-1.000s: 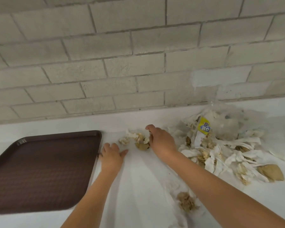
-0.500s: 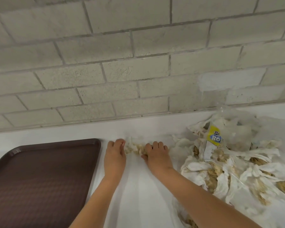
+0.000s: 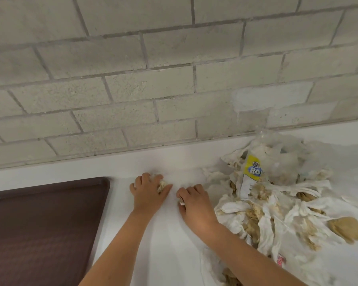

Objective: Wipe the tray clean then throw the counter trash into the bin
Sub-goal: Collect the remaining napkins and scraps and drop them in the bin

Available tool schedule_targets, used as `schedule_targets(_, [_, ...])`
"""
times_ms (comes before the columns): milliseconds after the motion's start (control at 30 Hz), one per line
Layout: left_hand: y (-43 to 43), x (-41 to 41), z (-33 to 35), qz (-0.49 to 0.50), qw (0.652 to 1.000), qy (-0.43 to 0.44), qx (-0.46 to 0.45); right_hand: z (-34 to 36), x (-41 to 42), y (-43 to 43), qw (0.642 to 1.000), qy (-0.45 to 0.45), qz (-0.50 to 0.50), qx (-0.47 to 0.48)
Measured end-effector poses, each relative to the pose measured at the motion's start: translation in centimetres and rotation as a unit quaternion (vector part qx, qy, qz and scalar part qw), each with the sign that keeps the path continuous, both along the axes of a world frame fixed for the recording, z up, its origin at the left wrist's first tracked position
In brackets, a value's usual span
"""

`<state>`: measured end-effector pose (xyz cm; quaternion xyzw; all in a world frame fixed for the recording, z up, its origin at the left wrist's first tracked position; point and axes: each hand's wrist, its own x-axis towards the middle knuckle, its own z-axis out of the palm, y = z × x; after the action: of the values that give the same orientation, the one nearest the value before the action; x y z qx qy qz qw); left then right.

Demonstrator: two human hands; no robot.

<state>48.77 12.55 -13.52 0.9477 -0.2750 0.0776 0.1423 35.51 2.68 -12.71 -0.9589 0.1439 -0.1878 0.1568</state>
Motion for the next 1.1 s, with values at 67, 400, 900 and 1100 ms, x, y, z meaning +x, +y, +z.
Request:
schedule_targets(67, [0.0,-0.2,-0.1,0.012,1.000,-0.003,0.007,-0.4,-0.1,0.0,0.999,-0.005,-0.015,-0.035])
schedule_targets(400, [0.9,-3.2,0.3,0.029,0.999,-0.025,-0.007,-0.4,-0.7,0.6,0.997,-0.014,0.075,-0.009])
schedule_targets(900, [5.0,-17.5,6.4,0.086,0.877,0.303,-0.363,11.7,-14.5,0.0,0.803,-0.254,-0.032,0.538])
schedule_targets(1100, [-0.9,-29.2,9.2,0.021,0.762,0.483,-0.430,12.2,-29.4,-4.3,0.743,-0.298,-0.141,0.582])
